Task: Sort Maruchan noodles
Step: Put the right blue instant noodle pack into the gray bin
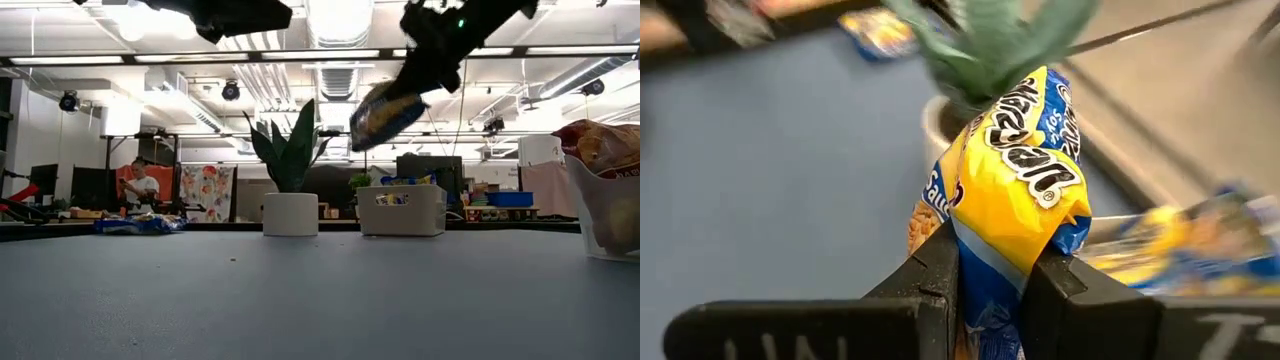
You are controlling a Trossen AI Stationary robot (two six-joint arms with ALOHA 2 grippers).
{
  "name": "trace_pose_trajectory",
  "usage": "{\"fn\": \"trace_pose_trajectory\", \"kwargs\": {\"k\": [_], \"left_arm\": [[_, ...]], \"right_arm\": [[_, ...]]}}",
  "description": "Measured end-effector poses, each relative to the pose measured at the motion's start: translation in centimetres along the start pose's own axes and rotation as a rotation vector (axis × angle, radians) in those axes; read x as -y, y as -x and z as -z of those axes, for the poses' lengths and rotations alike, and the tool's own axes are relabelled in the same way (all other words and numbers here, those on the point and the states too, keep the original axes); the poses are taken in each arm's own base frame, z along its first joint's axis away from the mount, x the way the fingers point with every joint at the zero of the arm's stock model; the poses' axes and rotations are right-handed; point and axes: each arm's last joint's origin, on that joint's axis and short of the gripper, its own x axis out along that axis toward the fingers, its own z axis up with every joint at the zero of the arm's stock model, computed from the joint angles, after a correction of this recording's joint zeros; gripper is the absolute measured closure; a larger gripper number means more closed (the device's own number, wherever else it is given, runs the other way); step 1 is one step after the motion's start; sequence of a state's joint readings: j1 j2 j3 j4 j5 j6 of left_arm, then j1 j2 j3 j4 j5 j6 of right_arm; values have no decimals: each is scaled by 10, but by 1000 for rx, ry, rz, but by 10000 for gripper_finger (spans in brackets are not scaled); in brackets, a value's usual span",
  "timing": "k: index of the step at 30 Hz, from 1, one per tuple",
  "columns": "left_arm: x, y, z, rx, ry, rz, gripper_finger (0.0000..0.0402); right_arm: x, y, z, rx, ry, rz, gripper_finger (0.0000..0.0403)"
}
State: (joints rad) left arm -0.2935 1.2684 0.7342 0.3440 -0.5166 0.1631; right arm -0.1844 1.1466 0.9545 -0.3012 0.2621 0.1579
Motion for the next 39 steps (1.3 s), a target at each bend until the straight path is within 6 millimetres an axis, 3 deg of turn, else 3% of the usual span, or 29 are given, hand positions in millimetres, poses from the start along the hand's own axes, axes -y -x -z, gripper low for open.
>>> {"fn": "trace_pose_trajectory", "kwargs": {"k": [6, 10, 15, 28, 39], "left_arm": [[-3, 7, 4, 0, 15, -7, 283], [-3, 7, 7, -15, 7, -6, 283], [-3, 6, 7, -19, 5, -5, 283], [-3, 6, 7, -17, 5, -6, 283], [-3, 6, 7, -17, 5, -6, 283]], "right_arm": [[31, -18, -3, -63, 204, 107, 346], [52, -27, 5, -107, 236, 155, 346], [67, -37, 16, -142, 205, 82, 346], [68, -73, 29, -189, 239, 87, 346], [68, -87, 39, -243, 234, 82, 332]]}}
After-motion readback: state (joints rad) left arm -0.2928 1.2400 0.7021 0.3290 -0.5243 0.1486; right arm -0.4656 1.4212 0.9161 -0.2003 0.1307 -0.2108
